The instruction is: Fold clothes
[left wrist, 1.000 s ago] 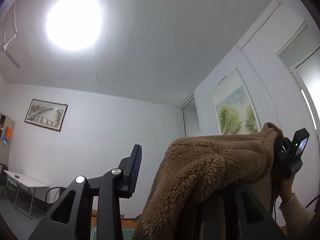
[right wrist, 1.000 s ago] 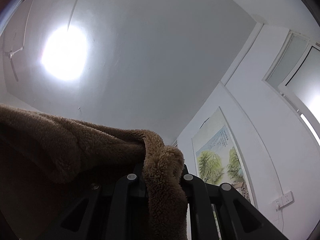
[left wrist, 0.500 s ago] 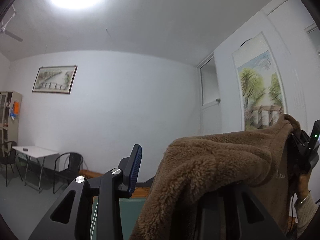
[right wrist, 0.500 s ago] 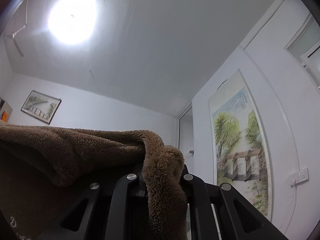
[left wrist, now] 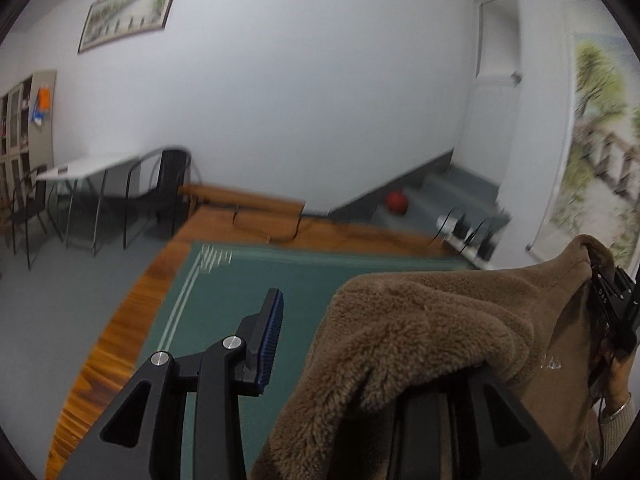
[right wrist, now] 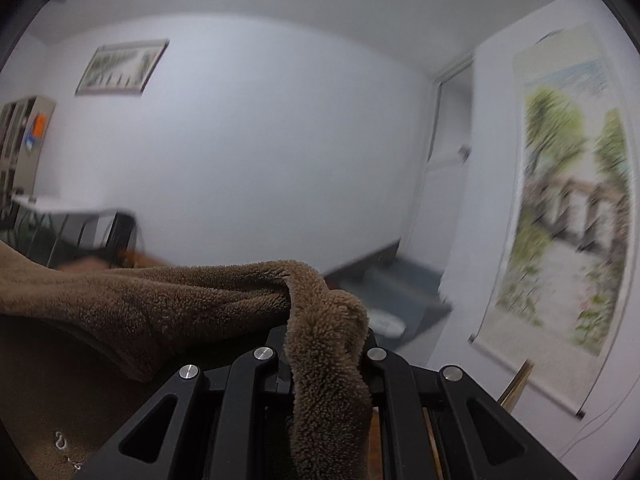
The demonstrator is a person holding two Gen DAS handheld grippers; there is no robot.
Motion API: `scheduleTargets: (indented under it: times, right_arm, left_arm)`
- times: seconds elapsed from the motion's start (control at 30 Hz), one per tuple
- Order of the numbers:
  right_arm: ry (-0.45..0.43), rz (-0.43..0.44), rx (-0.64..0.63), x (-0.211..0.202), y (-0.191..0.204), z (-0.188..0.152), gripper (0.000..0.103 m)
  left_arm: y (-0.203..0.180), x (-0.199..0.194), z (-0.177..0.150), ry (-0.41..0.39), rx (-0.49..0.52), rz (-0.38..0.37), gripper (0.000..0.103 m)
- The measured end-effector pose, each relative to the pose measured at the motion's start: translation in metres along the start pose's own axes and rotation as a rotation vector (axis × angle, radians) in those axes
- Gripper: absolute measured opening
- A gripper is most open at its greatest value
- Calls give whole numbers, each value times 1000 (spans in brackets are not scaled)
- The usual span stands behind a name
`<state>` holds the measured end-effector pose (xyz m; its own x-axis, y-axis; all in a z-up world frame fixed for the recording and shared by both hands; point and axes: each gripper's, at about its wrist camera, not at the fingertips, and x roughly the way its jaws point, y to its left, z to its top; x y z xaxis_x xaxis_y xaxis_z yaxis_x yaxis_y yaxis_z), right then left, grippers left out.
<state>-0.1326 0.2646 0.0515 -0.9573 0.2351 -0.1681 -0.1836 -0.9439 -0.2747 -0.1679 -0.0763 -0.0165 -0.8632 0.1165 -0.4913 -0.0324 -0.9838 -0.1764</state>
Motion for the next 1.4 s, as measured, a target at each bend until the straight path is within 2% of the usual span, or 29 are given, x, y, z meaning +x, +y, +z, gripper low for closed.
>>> scheduleTargets:
  times: [0.07, 0.13, 0.23, 0.27, 0.3, 0.37, 0.4, 0.47, 0.57, 0.7, 0.8, 0.97, 1.1, 1.23, 1.33, 1.4]
  right_arm:
    - [125, 55, -28, 42, 11, -21, 13]
    - [290, 143, -68, 86, 25, -50, 14]
    - [459, 222, -114, 123, 41, -89, 22]
    - [507, 242, -128, 134, 47, -102, 31]
    - [515, 229, -144, 136, 49, -110, 47]
    - [515, 214, -158, 138, 48, -118, 69]
    - [508, 218, -149, 141, 37, -111, 72]
    - [499, 230, -124, 135, 31, -111, 72]
    - [491, 259, -117, 123, 20, -105, 72]
    - [500, 304, -201, 99, 26, -105, 72]
    - [552, 400, -240, 88, 41, -102, 75]
    - [617, 525, -277, 81, 61, -109, 77]
    - [656, 549, -302, 100, 73, -119, 77]
    - [704, 570, -305, 123, 80, -128, 77]
    - [726, 577, -315, 138, 86, -132, 77]
    - [729, 590, -307, 145, 89, -134, 78]
  left_arm:
    - [13, 46, -14, 120, -29, 32, 40]
    - [23, 85, -28, 245, -59, 70, 40]
    - [34, 133, -54, 401, -98, 108, 40]
    - [38, 144, -62, 441, -104, 121, 41]
    - [40, 150, -66, 463, -109, 128, 46]
    - [47, 154, -71, 485, -152, 122, 61]
    - [51, 153, -71, 492, -176, 115, 71]
    - [59, 148, -69, 503, -218, 97, 77]
    - [57, 130, -63, 480, -187, 93, 78]
    - [42, 99, -55, 424, -89, 125, 80]
    - [37, 76, -48, 400, -22, 145, 81]
    - [32, 60, -52, 394, 63, 171, 81]
    - [33, 51, -53, 362, 131, 221, 81]
    - [35, 40, -51, 348, 121, 206, 81]
    - [29, 34, -50, 324, 167, 221, 82]
    - [32, 37, -49, 335, 157, 197, 85]
